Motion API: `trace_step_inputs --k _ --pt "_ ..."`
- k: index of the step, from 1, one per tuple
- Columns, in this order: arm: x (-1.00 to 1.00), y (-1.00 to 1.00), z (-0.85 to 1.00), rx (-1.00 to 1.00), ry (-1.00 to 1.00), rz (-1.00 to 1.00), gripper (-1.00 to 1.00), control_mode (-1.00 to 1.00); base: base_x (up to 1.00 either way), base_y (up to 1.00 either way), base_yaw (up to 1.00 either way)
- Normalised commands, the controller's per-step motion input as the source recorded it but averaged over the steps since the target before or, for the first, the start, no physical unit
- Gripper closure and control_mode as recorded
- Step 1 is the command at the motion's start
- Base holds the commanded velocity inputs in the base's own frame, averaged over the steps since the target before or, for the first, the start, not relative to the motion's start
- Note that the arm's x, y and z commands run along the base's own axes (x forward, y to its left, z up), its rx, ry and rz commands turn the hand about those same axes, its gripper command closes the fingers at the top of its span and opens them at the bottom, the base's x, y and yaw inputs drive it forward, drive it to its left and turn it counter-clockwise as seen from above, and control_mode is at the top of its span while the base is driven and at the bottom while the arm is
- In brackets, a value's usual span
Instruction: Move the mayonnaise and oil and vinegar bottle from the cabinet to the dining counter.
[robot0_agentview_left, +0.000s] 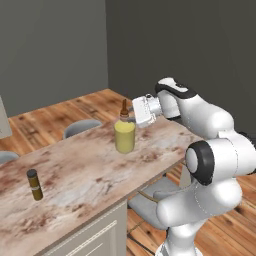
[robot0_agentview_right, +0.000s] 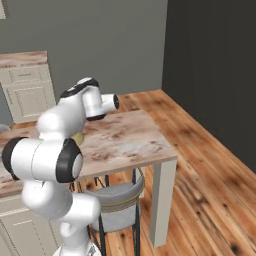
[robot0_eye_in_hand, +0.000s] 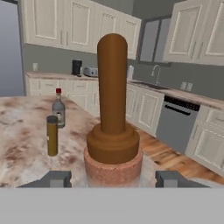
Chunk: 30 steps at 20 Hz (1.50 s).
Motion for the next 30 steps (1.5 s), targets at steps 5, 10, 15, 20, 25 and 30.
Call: trace_step_inputs --k 5,10,15,20,25,30 --pt "0.37 0.00 -0.37 0.01 0.00 0.00 1.00 -1.00 0.00 0.00 0.00" --pt "0.33 0.00 -0.31 0.02 0.00 0.00 1.00 -1.00 0.00 0.00 0.00" --pt "0.29 0.00 -0.30 0.02 0.00 0.00 1.00 -1.00 0.00 0.00 0.00" --pt "0.26 0.00 -0.24 0.01 0.00 0.00 1.00 -1.00 0.00 0.00 0.00" --pt "0.24 0.00 -0.25 0.00 0.00 0.00 1.00 -1.00 0.00 0.00 0.00" --pt "0.03 0.08 -0.33 0.00 0.00 0.00 1.00 -1.00 0.00 0.00 0.00"
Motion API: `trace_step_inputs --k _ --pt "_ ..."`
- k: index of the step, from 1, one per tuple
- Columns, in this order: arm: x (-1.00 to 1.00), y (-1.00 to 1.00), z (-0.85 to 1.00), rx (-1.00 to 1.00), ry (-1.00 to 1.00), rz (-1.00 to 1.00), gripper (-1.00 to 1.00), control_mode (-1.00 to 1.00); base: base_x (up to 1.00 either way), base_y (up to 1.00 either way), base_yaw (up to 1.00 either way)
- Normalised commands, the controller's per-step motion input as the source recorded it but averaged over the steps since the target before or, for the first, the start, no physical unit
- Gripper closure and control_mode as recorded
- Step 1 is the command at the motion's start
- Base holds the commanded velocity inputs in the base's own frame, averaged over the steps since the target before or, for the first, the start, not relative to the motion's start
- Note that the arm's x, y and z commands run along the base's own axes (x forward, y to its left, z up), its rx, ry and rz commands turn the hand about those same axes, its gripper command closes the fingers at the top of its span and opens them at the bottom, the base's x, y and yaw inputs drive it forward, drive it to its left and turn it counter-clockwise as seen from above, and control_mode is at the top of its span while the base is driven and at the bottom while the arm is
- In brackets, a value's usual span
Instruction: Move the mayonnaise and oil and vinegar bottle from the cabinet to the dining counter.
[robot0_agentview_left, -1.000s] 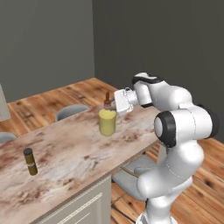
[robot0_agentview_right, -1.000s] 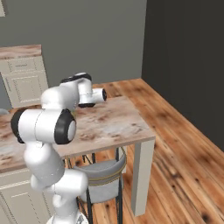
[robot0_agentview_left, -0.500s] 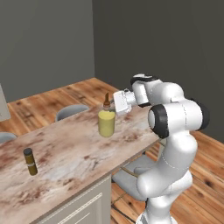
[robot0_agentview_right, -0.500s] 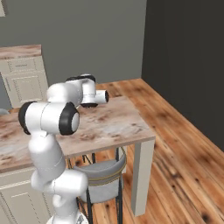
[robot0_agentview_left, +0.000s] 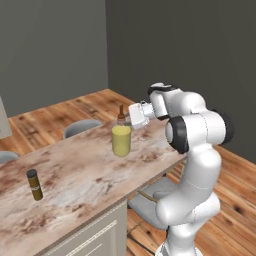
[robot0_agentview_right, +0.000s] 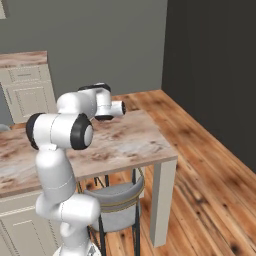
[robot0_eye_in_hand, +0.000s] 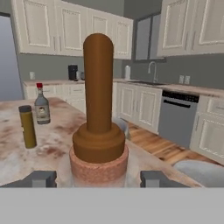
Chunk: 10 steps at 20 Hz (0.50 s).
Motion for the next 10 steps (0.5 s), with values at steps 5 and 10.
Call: trace_step_inputs --k 5,10 --pt "0.00 0.16 -0.28 0.00 0.00 0.00 -1.00 -1.00 0.00 0.00 0.00" --pt "-0.08 0.02 -0.04 0.00 -0.04 0.00 -1.00 -1.00 0.00 0.00 0.00"
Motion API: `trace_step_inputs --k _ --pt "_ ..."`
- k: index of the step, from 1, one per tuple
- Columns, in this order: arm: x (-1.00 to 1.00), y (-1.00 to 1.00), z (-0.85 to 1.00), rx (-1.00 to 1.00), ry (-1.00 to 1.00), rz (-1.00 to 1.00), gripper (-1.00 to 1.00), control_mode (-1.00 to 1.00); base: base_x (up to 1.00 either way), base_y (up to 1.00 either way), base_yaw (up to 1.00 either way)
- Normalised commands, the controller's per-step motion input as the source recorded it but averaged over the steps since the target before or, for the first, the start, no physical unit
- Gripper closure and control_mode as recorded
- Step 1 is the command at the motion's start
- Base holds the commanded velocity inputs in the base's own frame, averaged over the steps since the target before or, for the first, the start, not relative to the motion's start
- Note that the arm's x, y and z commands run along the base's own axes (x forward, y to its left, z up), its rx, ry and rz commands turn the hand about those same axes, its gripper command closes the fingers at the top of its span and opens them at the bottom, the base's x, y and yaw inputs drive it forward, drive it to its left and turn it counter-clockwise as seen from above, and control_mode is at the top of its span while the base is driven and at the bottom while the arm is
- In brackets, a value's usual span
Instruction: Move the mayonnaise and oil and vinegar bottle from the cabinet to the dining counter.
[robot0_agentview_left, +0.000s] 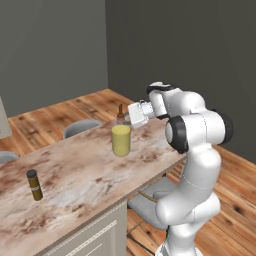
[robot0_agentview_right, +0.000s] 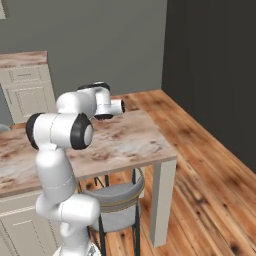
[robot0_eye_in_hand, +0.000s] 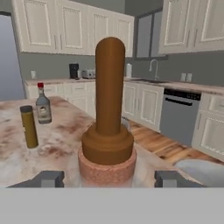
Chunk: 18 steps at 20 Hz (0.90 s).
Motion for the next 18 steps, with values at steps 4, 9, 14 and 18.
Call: trace_step_inputs --k 4,9,14,18 --pt "-0.24 0.00 0.00 0.01 -0.07 0.00 -1.00 -1.00 0.00 0.00 0.00" --pt "-0.31 0.00 0.11 0.01 -0.04 0.00 -1.00 -1.00 0.00 0.00 0.00" --pt "-0.13 -0.06 0.39 0.00 -0.04 0.00 -1.00 -1.00 0.00 0.00 0.00" --pt "-0.05 -0.13 0.35 0.00 -0.07 0.00 -1.00 -1.00 0.00 0.00 0.00"
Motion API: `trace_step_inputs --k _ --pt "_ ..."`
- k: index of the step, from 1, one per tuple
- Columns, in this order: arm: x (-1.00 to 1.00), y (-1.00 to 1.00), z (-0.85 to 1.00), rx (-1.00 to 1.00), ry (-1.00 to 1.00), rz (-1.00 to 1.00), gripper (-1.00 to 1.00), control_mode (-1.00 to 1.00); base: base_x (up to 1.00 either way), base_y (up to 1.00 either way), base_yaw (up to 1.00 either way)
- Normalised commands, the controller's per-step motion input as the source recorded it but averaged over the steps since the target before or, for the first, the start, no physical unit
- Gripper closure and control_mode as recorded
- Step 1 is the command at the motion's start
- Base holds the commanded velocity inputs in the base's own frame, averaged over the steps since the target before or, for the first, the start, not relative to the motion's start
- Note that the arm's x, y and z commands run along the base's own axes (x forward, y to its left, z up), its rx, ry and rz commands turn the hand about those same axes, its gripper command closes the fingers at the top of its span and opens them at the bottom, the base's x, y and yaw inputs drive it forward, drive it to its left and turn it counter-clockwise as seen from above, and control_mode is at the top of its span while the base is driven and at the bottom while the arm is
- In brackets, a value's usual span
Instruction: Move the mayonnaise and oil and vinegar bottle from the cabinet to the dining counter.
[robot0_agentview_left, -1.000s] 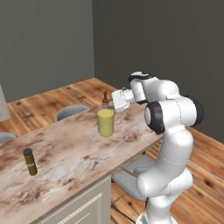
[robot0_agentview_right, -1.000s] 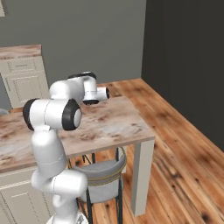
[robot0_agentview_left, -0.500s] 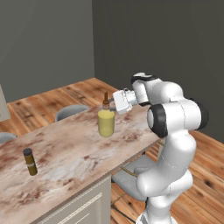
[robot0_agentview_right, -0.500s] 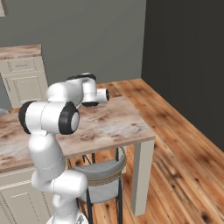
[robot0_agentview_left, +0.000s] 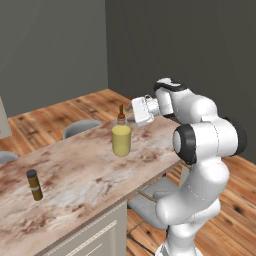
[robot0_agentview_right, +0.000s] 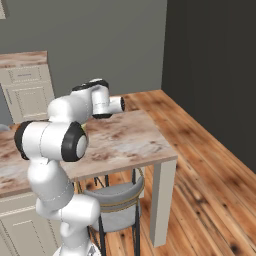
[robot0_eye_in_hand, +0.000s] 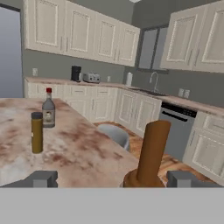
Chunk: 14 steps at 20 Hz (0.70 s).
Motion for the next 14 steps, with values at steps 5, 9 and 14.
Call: trace_step_inputs --k 5,9,14 --pt "-0.29 -0.30 0.34 0.00 -0.11 -0.01 -1.00 -1.00 0.00 0.00 0.00" --pt "-0.71 -0.29 0.28 0.00 -0.12 -0.09 -1.00 -1.00 0.00 0.00 0.00" --pt "-0.73 -0.21 0.39 0.00 -0.01 -0.24 -1.00 -1.00 0.00 0.00 0.00"
